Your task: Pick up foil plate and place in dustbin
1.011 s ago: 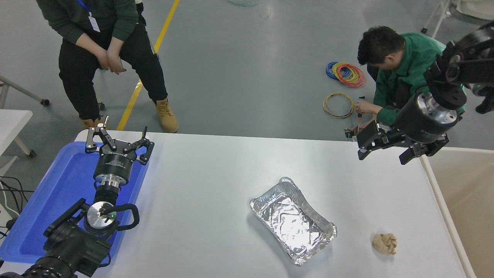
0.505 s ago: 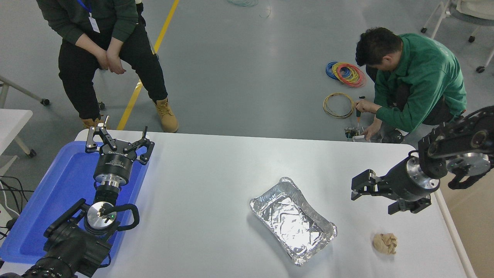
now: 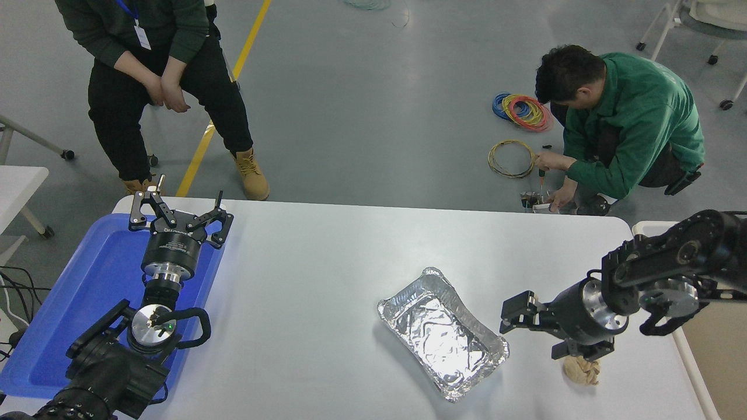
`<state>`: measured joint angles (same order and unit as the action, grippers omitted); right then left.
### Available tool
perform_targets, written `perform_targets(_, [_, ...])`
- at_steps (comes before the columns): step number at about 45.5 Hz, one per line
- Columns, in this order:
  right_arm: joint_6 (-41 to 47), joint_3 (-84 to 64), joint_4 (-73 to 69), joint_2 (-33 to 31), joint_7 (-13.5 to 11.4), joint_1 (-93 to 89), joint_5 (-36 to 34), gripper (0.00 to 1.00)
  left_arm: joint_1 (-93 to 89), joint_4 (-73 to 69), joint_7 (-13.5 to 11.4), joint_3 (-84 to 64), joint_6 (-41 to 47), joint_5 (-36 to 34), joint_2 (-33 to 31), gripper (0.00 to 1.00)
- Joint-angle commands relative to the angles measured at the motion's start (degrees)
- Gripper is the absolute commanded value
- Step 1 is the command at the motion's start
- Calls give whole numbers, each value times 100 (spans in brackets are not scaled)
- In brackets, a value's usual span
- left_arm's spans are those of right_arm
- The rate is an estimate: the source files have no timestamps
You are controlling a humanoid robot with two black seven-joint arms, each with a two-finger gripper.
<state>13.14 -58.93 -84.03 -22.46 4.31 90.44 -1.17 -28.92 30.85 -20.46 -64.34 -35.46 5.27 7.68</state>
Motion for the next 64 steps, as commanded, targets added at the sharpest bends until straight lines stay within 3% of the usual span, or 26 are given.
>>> perform_targets(1, [-321,531,-34,22,-1,-535,-42,99,0,0,-2,0,-5,0,-3,100])
perform_targets(38, [-1754,865,300,268,8,-1766,-33,97,0,0,-2,0,4,0,5,100])
perform_targets(52, [-2097,865,484,418,8,-1907,-24,85,0,0,7,0,-5,0,-3,100])
perform_targets(64, [-2202,856,616,558,17,-1933,20,70,0,0,-2,0,-5,0,-3,100])
